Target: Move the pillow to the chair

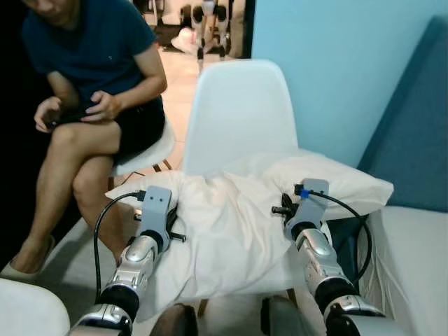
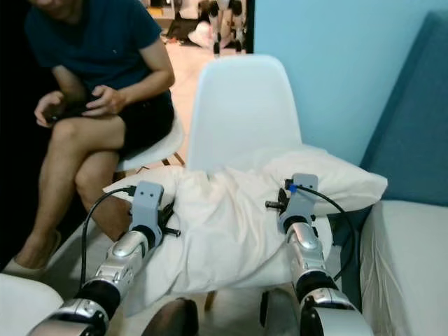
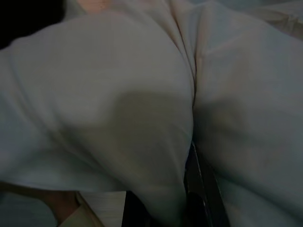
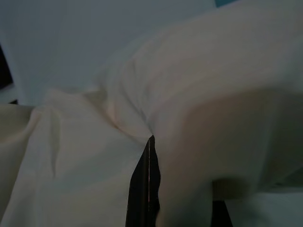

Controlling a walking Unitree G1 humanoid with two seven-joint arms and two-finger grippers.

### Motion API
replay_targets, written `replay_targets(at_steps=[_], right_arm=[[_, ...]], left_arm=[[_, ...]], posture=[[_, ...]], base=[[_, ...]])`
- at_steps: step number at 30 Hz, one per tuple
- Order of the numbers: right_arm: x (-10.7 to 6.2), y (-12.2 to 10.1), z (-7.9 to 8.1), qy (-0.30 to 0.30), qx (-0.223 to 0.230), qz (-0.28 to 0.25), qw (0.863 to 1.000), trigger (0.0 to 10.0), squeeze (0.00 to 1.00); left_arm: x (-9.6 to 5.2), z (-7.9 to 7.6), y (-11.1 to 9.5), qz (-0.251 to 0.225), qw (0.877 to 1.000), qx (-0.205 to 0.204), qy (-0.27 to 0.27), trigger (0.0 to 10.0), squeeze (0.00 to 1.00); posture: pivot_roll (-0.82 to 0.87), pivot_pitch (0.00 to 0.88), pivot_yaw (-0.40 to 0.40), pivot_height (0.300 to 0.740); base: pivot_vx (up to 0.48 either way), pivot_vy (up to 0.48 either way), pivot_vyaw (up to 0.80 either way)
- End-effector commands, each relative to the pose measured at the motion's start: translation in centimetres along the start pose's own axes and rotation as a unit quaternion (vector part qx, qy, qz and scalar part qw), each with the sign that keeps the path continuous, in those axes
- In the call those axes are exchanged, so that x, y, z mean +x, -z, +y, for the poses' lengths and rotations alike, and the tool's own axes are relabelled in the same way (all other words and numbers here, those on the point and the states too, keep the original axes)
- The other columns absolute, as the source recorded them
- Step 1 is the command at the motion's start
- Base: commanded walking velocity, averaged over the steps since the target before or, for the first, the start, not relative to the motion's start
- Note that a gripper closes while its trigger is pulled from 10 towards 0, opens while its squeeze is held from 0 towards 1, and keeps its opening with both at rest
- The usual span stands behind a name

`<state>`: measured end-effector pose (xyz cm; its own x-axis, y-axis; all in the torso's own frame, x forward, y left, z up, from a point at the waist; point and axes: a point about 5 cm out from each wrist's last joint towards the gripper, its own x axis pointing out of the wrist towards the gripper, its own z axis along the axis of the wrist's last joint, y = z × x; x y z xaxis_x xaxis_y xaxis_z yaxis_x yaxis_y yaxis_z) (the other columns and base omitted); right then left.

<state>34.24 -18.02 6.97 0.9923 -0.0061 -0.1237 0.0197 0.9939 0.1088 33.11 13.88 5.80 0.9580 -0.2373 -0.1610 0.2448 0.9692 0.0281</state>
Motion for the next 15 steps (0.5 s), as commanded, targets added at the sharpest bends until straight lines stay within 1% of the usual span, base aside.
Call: replay_targets(at_steps=[1,9,12,13,14,15], right_arm=[[0.1,-0.6,0.1,0.001,0.003,-0.021,1.0,10.0,0.0],[0.3,-1.1,0.4,-0.002,0.015,-0.034,0.999,10.0,0.0],[0.6,-1.8,0.6,-0.009,0.013,-0.043,0.999,10.0,0.0],[0.9,-2.3,0.7,-0.009,0.006,-0.051,0.999,10.0,0.0],[0.9,-2.3,0.7,-0.009,0.006,-0.051,0.999,10.0,0.0],[1.0,-2.7,0.8,-0.009,0.002,-0.056,0.998,10.0,0.0]], left_arm=[[0.4,-0.1,-0.9,-0.019,1.0,0.01,0.008,10.0,0.0],[0.6,-0.1,-1.2,-0.021,0.999,0.017,0.019,10.0,0.0],[0.9,0.4,-1.8,-0.025,0.999,0.023,0.019,10.0,0.0],[1.2,0.6,-2.4,-0.029,0.999,0.023,0.018,10.0,0.0],[1.2,0.6,-2.4,-0.029,0.999,0.023,0.018,10.0,0.0],[1.4,0.8,-2.8,-0.033,0.999,0.022,0.017,10.0,0.0]], posture=[[-0.05,0.078,0.039,0.581],[-0.06,0.1,0.035,0.576],[-0.06,0.121,0.027,0.561],[-0.06,0.135,0.024,0.561],[-0.06,0.135,0.024,0.561],[-0.06,0.142,0.024,0.561]], base=[[0.0,0.0,0.0],[0.0,0.0,0.0],[0.0,0.0,0.0],[0.0,0.0,0.0],[0.0,0.0,0.0],[0.0,0.0,0.0]])
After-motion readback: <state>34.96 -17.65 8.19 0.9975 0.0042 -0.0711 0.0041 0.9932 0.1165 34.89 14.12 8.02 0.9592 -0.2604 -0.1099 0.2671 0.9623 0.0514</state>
